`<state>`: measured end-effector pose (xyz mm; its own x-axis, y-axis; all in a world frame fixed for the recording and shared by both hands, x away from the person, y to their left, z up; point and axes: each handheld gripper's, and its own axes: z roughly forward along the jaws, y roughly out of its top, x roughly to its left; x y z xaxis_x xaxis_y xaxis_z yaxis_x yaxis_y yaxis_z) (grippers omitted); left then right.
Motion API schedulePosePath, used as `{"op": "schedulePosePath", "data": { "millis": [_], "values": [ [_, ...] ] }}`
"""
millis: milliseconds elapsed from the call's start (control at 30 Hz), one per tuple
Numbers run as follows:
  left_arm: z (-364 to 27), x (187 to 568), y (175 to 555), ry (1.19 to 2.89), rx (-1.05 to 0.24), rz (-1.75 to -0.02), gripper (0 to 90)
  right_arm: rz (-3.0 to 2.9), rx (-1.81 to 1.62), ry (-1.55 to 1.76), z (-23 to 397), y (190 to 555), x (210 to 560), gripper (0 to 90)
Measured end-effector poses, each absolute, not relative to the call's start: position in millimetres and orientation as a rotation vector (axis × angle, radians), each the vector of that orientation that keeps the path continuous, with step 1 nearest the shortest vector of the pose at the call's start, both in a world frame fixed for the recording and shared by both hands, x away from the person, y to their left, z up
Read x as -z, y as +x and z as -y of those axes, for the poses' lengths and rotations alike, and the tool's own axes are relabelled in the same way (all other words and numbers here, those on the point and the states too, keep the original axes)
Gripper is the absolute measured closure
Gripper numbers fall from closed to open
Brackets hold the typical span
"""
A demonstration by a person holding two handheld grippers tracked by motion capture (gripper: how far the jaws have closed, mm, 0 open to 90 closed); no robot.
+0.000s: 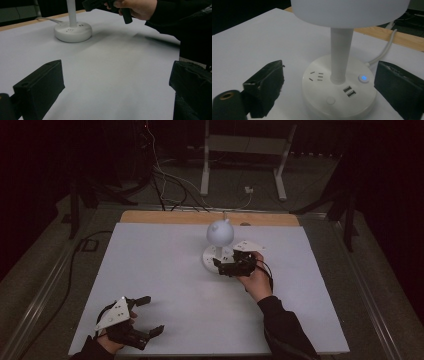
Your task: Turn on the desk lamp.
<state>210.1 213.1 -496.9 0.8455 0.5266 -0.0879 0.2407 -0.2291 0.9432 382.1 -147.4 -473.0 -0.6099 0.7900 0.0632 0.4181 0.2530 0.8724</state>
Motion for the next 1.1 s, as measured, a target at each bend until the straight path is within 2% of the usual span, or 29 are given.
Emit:
{"op": "schedulePosePath", "data": {
  "millis": [33,100,167,233,267,300,367,433,600,667,700,733,767,867,900,1000,1033,1100],
  "values": [
    [-213.1,497.0,210.1,1.819,-0.296,-0.581,0.3,-2.141,-1.301,1.107,146.8,382.4,473.2,16.4],
    [-212.9,496.8,209.8,1.822,-0.296,-0.578,0.3,-2.134,-1.291,1.110,145.2,383.2,473.7,18.3],
    [-212.8,496.7,209.8,1.818,-0.294,-0.579,0.3,-2.138,-1.276,1.118,143.9,384.4,474.6,26.2],
    [-212.9,497.0,209.8,1.821,-0.294,-0.578,0.3,-2.135,-1.271,1.125,143.4,384.9,475.1,27.8],
    [-212.9,496.9,209.8,1.821,-0.294,-0.578,0.3,-2.137,-1.263,1.131,142.3,386.0,476.4,36.7],
    [-213.0,496.7,209.8,1.818,-0.294,-0.579,0.3,-2.137,-1.263,1.131,142.3,386.0,476.4,36.7],
    [-213.1,496.7,209.9,1.815,-0.293,-0.581,0.3,-2.128,-1.268,1.133,141.5,386.3,477.2,42.4],
    [-213.0,496.8,209.7,1.820,-0.294,-0.579,0.3,-2.129,-1.282,1.121,140.5,386.8,478.1,51.0],
    [-213.0,496.8,209.8,1.816,-0.293,-0.580,0.3,-2.143,-1.260,1.094,138.9,388.3,480.7,56.7],
    [-213.1,496.7,209.7,1.817,-0.294,-0.579,0.3,-2.142,-1.243,1.096,138.7,388.8,481.8,61.2],
    [-213.2,496.6,209.8,1.815,-0.293,-0.579,0.3,-2.145,-1.226,1.092,138.9,389.1,482.5,66.2],
    [-213.2,496.6,210.0,1.814,-0.293,-0.580,0.3,-2.145,-1.226,1.092,138.9,389.1,482.5,66.2],
    [-213.1,496.7,209.9,1.815,-0.292,-0.581,0.3,-2.149,-1.218,1.107,139.2,389.7,483.5,71.7],
    [-213.0,496.7,209.8,1.818,-0.292,-0.578,0.3,-2.155,-1.207,1.117,139.1,390.0,484.3,76.4],
    [-213.0,496.6,209.9,1.815,-0.291,-0.580,0.3,-2.156,-1.196,1.115,139.1,390.6,485.0,81.3],
    [-213.2,496.9,209.9,1.818,-0.292,-0.581,0.3,-2.164,-1.188,1.127,139.2,391.1,485.8,85.3],
    [-213.2,496.8,209.9,1.819,-0.292,-0.579,0.3,-2.176,-1.167,1.129,138.3,391.4,486.9,89.6],
    [-213.2,496.6,210.0,1.814,-0.292,-0.580,0.3,-2.184,-1.153,1.130,137.9,391.8,488.2,89.9]
  ]
}}
